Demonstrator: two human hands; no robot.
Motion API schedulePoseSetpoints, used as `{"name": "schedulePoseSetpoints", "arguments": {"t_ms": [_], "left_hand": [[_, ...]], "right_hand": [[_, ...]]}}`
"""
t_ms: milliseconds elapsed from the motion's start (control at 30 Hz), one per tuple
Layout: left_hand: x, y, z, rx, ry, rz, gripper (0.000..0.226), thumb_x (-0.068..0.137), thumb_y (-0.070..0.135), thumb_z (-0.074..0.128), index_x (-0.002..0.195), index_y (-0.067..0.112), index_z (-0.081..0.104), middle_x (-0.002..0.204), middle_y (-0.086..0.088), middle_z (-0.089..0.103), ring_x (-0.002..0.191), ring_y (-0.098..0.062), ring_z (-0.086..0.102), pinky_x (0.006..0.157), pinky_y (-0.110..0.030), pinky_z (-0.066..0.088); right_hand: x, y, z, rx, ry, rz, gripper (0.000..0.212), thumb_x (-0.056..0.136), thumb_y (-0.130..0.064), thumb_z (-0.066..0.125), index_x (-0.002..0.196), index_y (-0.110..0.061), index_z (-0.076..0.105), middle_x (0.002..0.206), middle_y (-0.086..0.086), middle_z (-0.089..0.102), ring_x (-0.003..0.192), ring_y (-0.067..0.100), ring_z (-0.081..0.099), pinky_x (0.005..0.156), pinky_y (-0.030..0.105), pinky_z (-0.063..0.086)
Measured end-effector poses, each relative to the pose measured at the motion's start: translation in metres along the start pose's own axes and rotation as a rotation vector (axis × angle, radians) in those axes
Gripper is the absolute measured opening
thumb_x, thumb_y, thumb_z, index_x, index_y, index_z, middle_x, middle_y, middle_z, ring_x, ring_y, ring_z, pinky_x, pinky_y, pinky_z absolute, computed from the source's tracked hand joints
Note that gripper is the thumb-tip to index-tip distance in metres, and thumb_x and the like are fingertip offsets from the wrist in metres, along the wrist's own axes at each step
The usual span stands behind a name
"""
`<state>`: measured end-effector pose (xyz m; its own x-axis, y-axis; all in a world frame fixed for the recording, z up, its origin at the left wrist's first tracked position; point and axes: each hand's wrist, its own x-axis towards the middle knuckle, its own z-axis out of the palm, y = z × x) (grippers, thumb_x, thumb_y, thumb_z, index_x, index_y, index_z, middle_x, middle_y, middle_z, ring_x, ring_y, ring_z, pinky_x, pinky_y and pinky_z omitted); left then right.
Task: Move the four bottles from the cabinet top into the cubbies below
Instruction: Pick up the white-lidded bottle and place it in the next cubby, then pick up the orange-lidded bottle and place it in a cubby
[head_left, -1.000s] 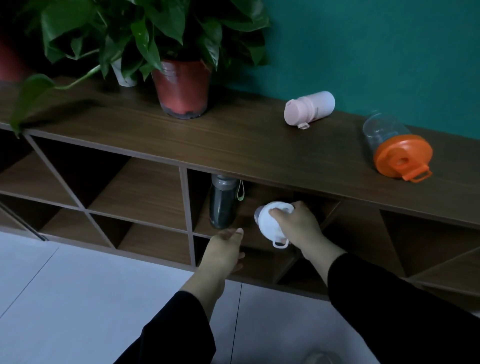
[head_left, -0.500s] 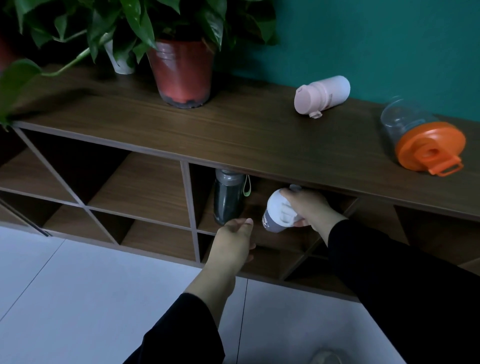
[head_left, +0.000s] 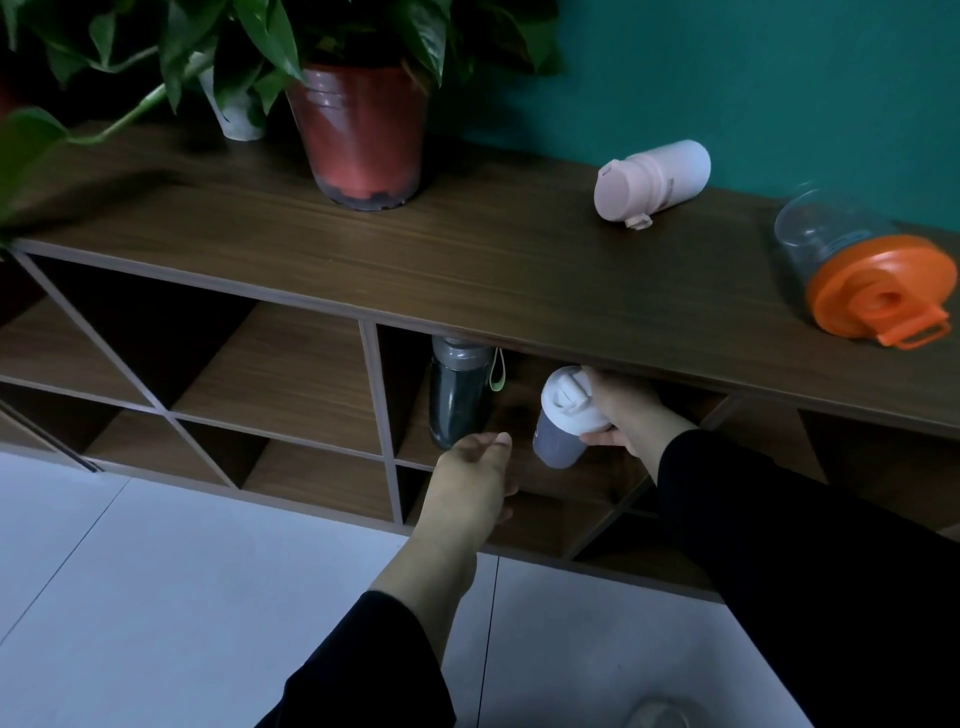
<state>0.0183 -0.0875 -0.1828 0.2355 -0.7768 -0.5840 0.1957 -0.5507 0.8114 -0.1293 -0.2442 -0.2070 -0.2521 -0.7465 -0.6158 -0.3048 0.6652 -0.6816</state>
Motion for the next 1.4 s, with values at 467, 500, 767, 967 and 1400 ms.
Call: {"name": "schedulePoseSetpoints", "arguments": {"t_ms": [467,500,767,967,1400], "left_hand": [[-0.006,0.0,-0.002,0.009,-0.004,0.033,0.029,0.104,0.032,0.054,0.129,0.02,0.062,0.123,-0.003,0.068,0.107,-0.023,0.07,0.089,-0.04,0.06],[-0.008,0.0,-0.001,0.028,-0.003,0.044,0.029,0.104,0.032,0.053,0.128,0.02,0.062,0.119,-0.003,0.069,0.107,-0.023,0.069,0.09,-0.04,0.06],[-0.046,-0.005,0.027,0.115,-0.195,0.289,0.034,0.104,0.037,0.052,0.13,0.023,0.067,0.108,0.01,0.076,0.098,-0.003,0.072,0.084,-0.017,0.058],[-0.074,-0.011,0.041,0.124,-0.154,0.404,0.028,0.104,0.032,0.052,0.127,0.03,0.066,0.114,0.012,0.076,0.107,-0.006,0.072,0.094,-0.034,0.059],[-0.093,0.011,0.069,0.291,-0.052,0.54,0.027,0.102,0.033,0.054,0.123,0.026,0.071,0.108,0.012,0.077,0.107,-0.002,0.069,0.088,-0.017,0.049]], "right_hand": [[-0.025,0.021,-0.001,-0.015,0.104,-0.117,0.074,0.082,-0.072,0.049,0.123,-0.011,0.055,0.11,0.011,0.062,0.106,0.035,0.064,0.086,0.049,0.058],[-0.035,0.028,-0.004,-0.108,0.12,-0.207,0.079,0.083,-0.073,0.043,0.126,-0.008,0.055,0.117,0.015,0.064,0.108,0.037,0.063,0.09,0.05,0.055],[-0.149,0.091,-0.034,-0.237,-0.207,-0.659,0.034,0.103,-0.038,0.041,0.126,-0.026,0.063,0.115,-0.008,0.072,0.105,0.001,0.065,0.093,0.034,0.053],[-0.174,0.066,-0.126,-0.026,0.385,-1.104,0.015,0.096,-0.026,0.062,0.102,-0.016,0.071,0.095,-0.004,0.068,0.089,0.009,0.066,0.078,0.025,0.052],[-0.092,-0.048,-0.22,-0.346,0.556,-0.572,0.105,0.06,-0.08,0.066,0.142,-0.022,0.038,0.136,0.013,0.049,0.12,0.04,0.054,0.096,0.049,0.048]]}}
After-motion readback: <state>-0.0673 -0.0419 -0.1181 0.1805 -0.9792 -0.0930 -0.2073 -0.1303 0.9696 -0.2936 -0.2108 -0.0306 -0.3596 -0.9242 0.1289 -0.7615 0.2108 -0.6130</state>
